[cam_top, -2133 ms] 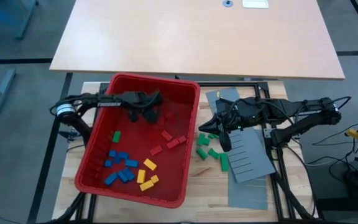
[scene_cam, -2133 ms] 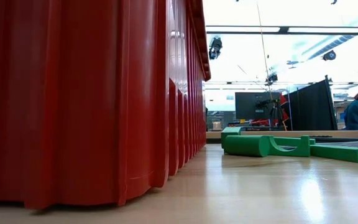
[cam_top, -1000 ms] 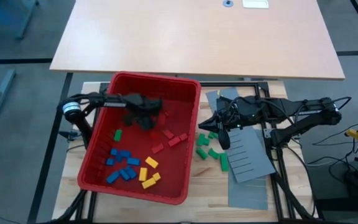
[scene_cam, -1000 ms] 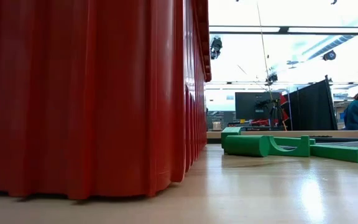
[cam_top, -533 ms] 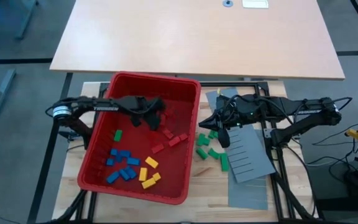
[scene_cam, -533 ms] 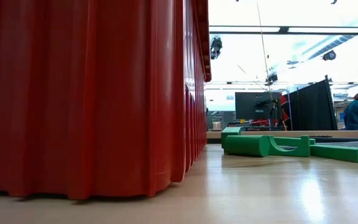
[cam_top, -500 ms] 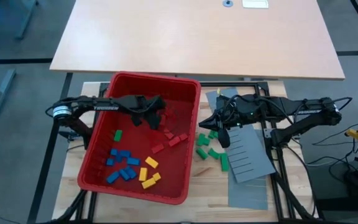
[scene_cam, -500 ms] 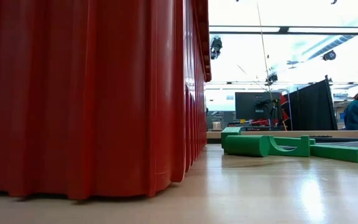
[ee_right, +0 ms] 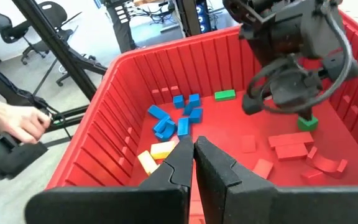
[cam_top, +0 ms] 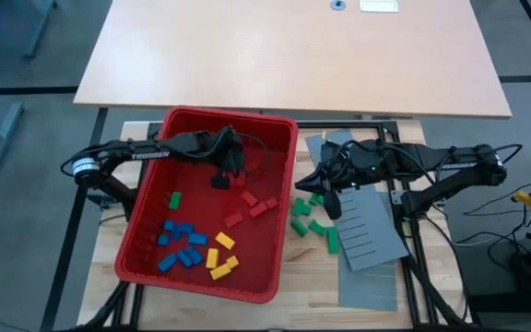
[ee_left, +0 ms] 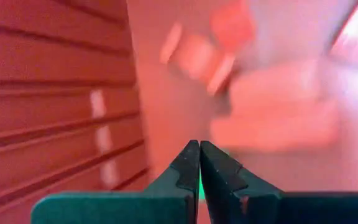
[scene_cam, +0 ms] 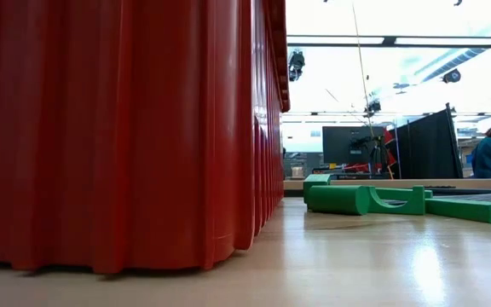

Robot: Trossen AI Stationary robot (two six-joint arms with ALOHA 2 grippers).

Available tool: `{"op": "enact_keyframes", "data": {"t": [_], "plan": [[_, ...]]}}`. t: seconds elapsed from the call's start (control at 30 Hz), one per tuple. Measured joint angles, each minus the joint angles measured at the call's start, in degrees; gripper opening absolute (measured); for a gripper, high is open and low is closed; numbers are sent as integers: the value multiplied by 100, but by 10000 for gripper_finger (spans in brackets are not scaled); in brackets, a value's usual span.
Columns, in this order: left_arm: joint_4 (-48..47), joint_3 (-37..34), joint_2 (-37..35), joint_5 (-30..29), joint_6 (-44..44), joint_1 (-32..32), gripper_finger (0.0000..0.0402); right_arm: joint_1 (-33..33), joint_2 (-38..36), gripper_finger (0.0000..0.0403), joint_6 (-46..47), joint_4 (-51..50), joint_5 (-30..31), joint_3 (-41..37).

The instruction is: Sort blocks

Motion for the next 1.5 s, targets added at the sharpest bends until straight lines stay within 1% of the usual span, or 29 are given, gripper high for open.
{"op": "enact_keyframes", "data": {"t": [0.07, 0.1, 0.23, 0.33, 0.43, 0.6, 0.67, 0.77, 0.83, 0.93, 1.03, 1.27, 1.5], "plan": [[-50, 95, -54, 578, -649, 3, 0, 0, 0, 0, -3, -2, 0, 0], [-72, 122, -65, 722, -862, 8, 0, 0, 0, 0, -4, -2, 0, 0], [-101, 145, -73, 791, -1334, 32, 4, 0, 0, 0, -4, -8, -3, 0], [-265, 145, -57, 795, -1486, 81, 28, 0, -2, 0, -4, -9, -68, 0], [-477, 109, -46, 808, -1592, 149, 76, 0, -2, 0, -5, -13, -105, 0], [-463, 32, -26, 760, -1805, 317, 179, 0, -2, 0, -7, -13, -105, 0], [-430, 15, -8, 631, -1858, 379, 215, 0, -2, 0, -7, -13, -105, 0], [-408, 5, 44, 525, -1983, 488, 255, 5, -2, 0, -7, -14, -107, 0], [-403, 5, 89, 503, -2060, 573, 272, 13, -2, 0, -7, -13, -107, 0], [-402, 1, 192, 497, -2144, 672, 282, 15, -2, 0, -7, -13, -109, 0], [-403, -10, 290, 520, -2202, 754, 281, 15, -2, 0, -7, -11, -113, 0], [-364, -12, 566, 762, -2285, 942, 277, 15, -2, 0, -7, -13, -129, 0], [-185, -12, 909, 1129, -2413, 1143, 276, 15, -2, 0, -7, -11, -151, 0]]}}
